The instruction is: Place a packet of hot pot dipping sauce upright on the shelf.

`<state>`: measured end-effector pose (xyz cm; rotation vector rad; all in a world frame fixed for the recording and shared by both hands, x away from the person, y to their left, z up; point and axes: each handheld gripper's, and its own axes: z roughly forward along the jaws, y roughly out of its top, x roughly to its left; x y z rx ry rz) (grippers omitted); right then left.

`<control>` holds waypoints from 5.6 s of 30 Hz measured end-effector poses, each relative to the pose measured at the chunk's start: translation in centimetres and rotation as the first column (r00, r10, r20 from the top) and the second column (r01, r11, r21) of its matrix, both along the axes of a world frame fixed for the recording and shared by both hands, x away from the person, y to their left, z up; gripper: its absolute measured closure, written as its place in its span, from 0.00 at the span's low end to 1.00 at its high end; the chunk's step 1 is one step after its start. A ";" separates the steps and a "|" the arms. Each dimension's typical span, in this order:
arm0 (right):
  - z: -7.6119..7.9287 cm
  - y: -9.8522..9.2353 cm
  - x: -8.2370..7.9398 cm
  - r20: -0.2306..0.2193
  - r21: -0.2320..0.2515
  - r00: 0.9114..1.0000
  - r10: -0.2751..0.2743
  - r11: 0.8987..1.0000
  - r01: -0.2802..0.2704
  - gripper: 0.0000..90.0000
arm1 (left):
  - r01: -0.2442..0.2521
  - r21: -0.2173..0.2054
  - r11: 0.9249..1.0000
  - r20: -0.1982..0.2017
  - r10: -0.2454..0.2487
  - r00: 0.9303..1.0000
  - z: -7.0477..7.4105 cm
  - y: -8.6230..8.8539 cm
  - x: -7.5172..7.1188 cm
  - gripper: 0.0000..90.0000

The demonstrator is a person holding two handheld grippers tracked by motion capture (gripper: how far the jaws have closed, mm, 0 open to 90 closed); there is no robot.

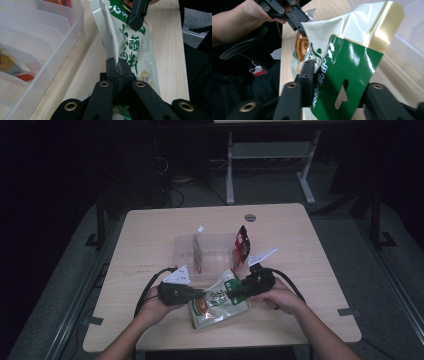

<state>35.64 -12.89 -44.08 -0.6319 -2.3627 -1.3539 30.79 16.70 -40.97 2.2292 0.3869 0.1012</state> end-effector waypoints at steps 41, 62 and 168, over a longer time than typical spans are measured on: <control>1.6 -1.3 -1.7 0.090 0.054 0.996 0.016 0.998 -0.021 1.00 | -0.052 0.035 0.998 0.000 0.052 0.999 -0.4 -0.1 0.6 1.00; 4.1 -1.8 -2.0 0.100 0.180 0.995 0.009 0.983 -0.027 1.00 | -0.119 -0.036 0.992 0.041 0.121 0.992 0.4 -0.3 1.5 1.00; 7.3 -0.2 4.6 0.203 0.186 0.942 -0.266 0.955 0.230 1.00 | -0.009 0.044 0.999 -0.081 0.012 0.997 -1.2 0.6 -0.8 0.39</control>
